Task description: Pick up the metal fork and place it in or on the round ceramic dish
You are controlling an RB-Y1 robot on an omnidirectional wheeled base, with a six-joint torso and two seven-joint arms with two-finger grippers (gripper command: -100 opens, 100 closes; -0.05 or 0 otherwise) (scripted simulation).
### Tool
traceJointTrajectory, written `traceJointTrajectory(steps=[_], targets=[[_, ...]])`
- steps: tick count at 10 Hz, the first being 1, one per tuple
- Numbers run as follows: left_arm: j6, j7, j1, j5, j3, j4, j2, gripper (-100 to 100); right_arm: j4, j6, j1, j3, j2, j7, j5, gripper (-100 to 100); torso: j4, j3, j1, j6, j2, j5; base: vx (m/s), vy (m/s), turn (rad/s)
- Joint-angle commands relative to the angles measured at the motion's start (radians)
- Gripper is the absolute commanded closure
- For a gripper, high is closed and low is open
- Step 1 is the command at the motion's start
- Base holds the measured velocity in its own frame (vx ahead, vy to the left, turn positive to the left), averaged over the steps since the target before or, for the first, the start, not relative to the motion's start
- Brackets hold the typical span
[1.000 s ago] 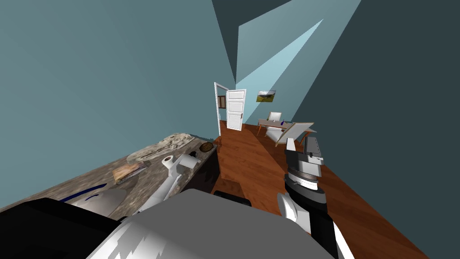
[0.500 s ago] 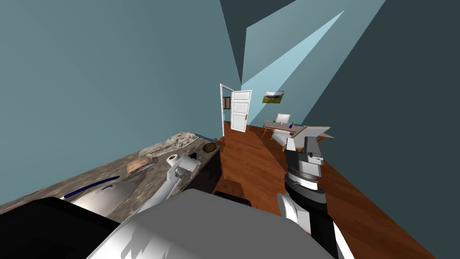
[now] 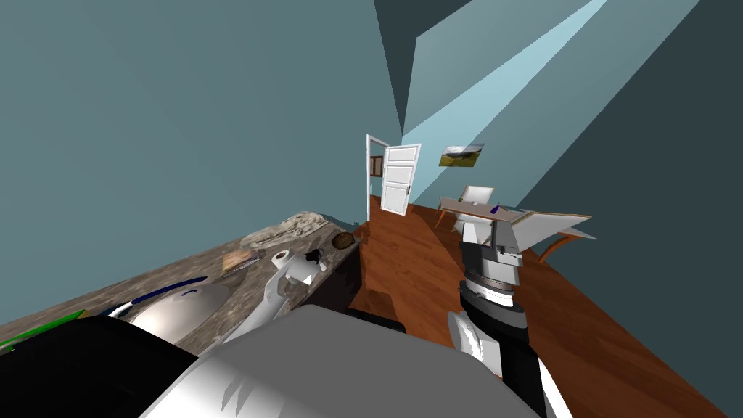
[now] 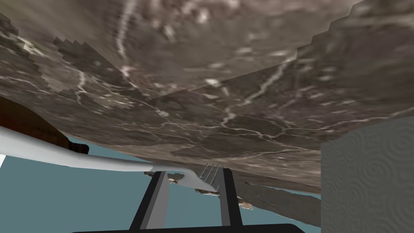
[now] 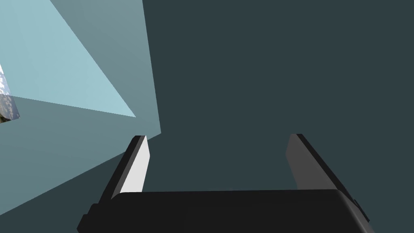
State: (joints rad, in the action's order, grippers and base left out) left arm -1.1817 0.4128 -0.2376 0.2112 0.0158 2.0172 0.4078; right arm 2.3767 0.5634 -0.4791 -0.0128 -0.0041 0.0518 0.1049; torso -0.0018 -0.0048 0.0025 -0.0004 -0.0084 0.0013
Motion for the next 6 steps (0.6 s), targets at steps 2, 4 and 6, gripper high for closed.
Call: traceJointTrajectory(steps=[2,4,6], targets=[[-0.002,0.003,-0.02,0.012,0.021,0.029,-0.008,100,0.0,0.0,0.0,0.0,0.0,0.0,0.0,0,0.0,0.0,-0.001,0.0,0.0,0.0,0.072,-0.024,0.113],[-0.03,0.016,-0.006,0.017,0.001,0.048,0.008,100,0.0,0.0,0.0,0.0,0.0,0.0,0.0,0,0.001,0.003,0.002,0.001,0.005,0.0,0.007,-0.009,0.019],[-0.066,0.037,0.005,0.013,-0.014,0.059,0.023,100,0.0,0.0,0.0,0.0,0.0,0.0,0.0,0,0.002,0.004,0.001,0.0,0.006,0.0,0.021,-0.021,0.03]])
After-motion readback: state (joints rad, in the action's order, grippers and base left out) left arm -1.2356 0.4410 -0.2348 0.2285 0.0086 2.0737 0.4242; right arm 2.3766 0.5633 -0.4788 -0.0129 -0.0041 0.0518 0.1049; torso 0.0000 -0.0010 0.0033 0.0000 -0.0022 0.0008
